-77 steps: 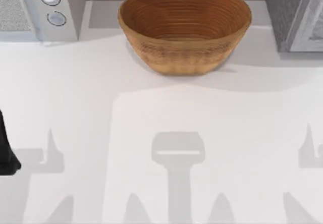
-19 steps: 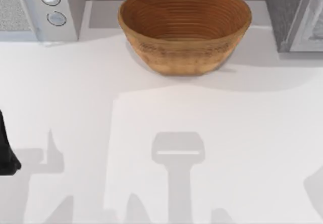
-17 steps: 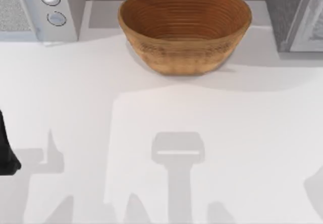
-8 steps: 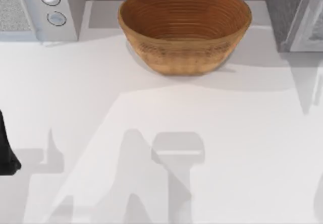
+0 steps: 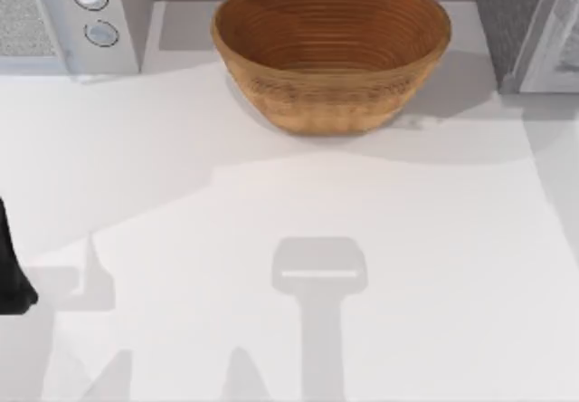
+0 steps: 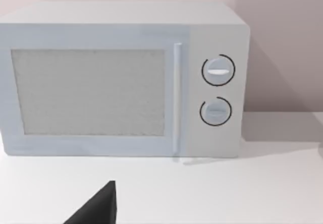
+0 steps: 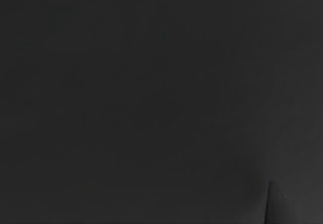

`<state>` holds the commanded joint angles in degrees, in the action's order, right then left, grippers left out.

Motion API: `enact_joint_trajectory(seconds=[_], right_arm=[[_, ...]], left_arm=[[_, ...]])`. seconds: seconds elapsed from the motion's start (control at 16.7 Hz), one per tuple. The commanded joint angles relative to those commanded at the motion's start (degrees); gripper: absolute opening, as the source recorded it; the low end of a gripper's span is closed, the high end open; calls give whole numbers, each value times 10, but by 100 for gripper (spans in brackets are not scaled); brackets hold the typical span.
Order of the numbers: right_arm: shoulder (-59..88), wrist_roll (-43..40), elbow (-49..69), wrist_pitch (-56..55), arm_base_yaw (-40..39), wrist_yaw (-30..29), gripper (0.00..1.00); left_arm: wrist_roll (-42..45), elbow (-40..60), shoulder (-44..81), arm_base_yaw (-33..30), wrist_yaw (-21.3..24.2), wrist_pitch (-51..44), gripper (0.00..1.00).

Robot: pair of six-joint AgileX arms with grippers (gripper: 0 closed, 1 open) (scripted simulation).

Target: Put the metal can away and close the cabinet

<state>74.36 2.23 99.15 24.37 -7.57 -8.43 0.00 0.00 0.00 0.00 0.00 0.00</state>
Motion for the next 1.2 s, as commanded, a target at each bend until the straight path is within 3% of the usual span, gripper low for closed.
enact_joint_trajectory(seconds=[0.24, 0.42, 0.78, 1.2], right_arm=[[-3, -7, -4, 6, -129, -126, 100], [-3, -11, -6, 9, -174, -171, 100], [-13, -17, -2, 12, -165, -182, 100], [69, -16, 56, -13, -120, -138, 100]], left_arm=[[0, 0, 0, 0, 0, 0, 100], [0, 0, 0, 0, 0, 0, 100], [0, 0, 0, 0, 0, 0, 100], [0, 0, 0, 0, 0, 0, 100]])
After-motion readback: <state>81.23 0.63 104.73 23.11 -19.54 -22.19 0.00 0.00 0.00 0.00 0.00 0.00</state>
